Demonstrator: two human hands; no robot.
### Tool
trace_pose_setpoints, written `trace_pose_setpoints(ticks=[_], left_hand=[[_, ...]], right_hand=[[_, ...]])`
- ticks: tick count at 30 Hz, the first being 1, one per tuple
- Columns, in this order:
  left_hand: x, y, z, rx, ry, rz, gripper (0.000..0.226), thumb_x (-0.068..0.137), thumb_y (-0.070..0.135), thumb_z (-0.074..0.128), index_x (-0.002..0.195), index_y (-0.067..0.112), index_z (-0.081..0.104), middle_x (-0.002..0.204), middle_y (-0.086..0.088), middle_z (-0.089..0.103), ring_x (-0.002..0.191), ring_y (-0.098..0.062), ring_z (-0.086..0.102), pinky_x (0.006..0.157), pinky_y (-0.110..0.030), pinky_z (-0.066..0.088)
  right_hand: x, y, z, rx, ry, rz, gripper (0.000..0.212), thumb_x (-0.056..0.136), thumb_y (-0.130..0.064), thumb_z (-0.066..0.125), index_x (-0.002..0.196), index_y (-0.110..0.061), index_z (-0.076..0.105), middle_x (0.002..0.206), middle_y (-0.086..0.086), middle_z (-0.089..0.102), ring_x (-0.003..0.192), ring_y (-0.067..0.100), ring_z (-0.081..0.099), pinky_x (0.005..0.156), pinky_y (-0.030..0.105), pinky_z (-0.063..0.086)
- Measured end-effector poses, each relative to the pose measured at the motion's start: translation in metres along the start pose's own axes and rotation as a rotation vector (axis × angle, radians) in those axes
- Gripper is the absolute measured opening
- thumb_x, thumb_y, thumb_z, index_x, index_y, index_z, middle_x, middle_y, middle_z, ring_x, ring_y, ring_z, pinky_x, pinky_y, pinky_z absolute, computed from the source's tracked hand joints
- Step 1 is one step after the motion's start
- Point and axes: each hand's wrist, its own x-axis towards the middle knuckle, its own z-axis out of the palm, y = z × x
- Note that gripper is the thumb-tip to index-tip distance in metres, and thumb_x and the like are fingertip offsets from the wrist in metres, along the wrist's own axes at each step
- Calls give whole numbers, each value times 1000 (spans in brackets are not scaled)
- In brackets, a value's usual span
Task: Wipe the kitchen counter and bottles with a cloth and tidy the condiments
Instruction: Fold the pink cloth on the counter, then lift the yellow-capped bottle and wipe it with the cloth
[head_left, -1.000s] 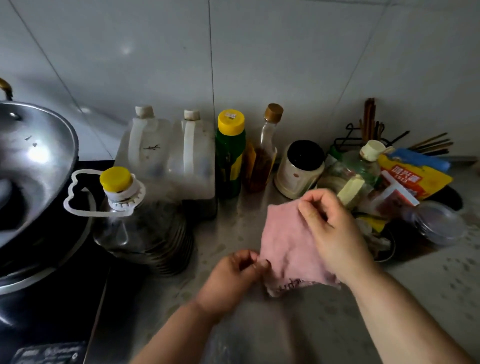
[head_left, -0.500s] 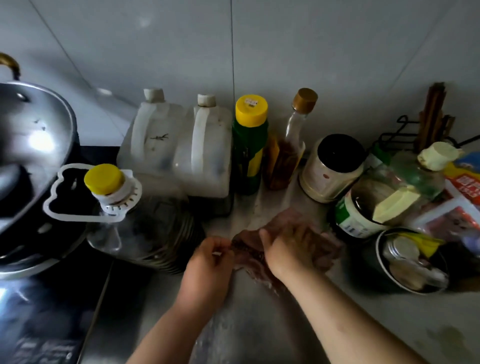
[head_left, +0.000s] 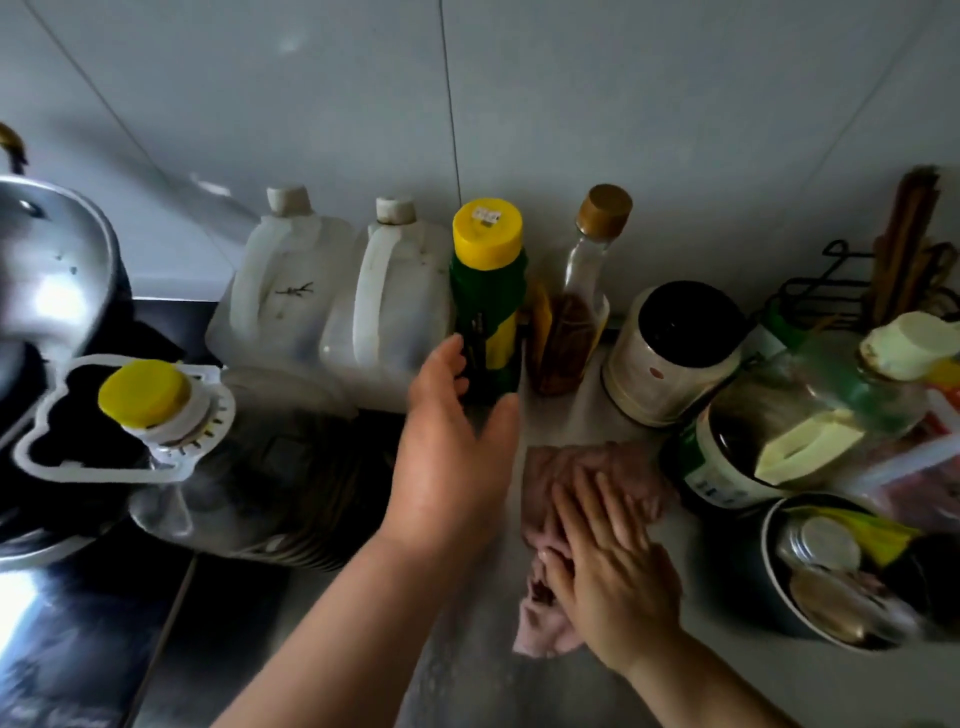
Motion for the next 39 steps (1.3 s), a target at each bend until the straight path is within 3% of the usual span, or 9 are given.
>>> trace_pose_setpoints(ticks=[3, 8, 13, 15, 20, 26, 32, 37, 39], left_hand=[[5, 12, 13, -17, 0, 25, 78, 86, 28, 66, 149, 25, 19, 137, 19, 43, 121, 14, 40, 99, -8, 36], [12, 31, 22, 87, 173, 220, 83, 86, 24, 64, 150, 13, 13, 154, -7, 26, 143, -16, 26, 116, -40, 30], [53, 59, 12, 215, 253, 186, 87, 86, 25, 63, 151, 14, 7, 158, -4, 19, 145, -18, 17, 120, -34, 16], [70, 65, 10, 282, 199, 158, 84, 84, 28, 64, 150, 16, 15, 155, -3, 26, 143, -18, 23, 117, -29, 20], [75, 62, 14, 336, 182, 184, 63, 77, 32, 71, 131, 18, 41, 129, -2, 52, 122, -23, 47, 102, -40, 40], [62, 58, 12, 491, 106, 257, 71, 72, 42, 75, 132, 25, 40, 128, -6, 44, 121, -27, 38, 101, -34, 33], [41, 60, 2, 429, 40, 203, 56, 76, 36, 72, 116, 22, 35, 100, 6, 49, 95, -20, 57, 72, -29, 41], [24, 60, -17, 387, 25, 154, 64, 76, 34, 73, 128, 27, 37, 98, 9, 51, 92, -17, 58, 73, -31, 48], [18, 61, -24, 407, -19, 134, 62, 74, 35, 74, 127, 30, 40, 100, 10, 54, 93, -16, 58, 75, -32, 51]], right_hand=[[11, 11, 2, -51, 81, 76, 61, 90, -43, 53, 137, -5, 53, 148, 17, 44, 139, 36, 38, 107, 52, 39], [17, 13, 6, -84, 165, 77, 59, 91, -43, 48, 137, -7, 53, 146, 16, 47, 138, 34, 41, 108, 49, 35], [16, 12, 9, -74, 188, 87, 61, 90, -45, 46, 139, -9, 52, 148, 13, 45, 139, 32, 40, 109, 47, 34], [17, 12, 8, -60, 188, 95, 62, 89, -45, 44, 139, -9, 52, 148, 13, 45, 139, 31, 40, 108, 47, 34], [17, 12, 10, -73, 210, 66, 61, 90, -45, 44, 137, -6, 53, 146, 15, 47, 137, 33, 43, 108, 48, 34], [17, 11, 5, -72, 228, 63, 60, 90, -44, 44, 134, -5, 56, 143, 16, 51, 134, 34, 46, 106, 48, 35], [19, 13, 5, -27, 142, 84, 61, 87, -45, 44, 133, -7, 58, 142, 15, 53, 133, 33, 47, 108, 48, 33], [19, 15, 4, -24, 124, 57, 59, 85, -40, 41, 133, -10, 58, 142, 12, 53, 132, 32, 49, 109, 43, 31], [21, 17, 4, -17, 94, 59, 58, 85, -38, 41, 134, -13, 58, 142, 11, 53, 131, 31, 50, 112, 39, 21]])
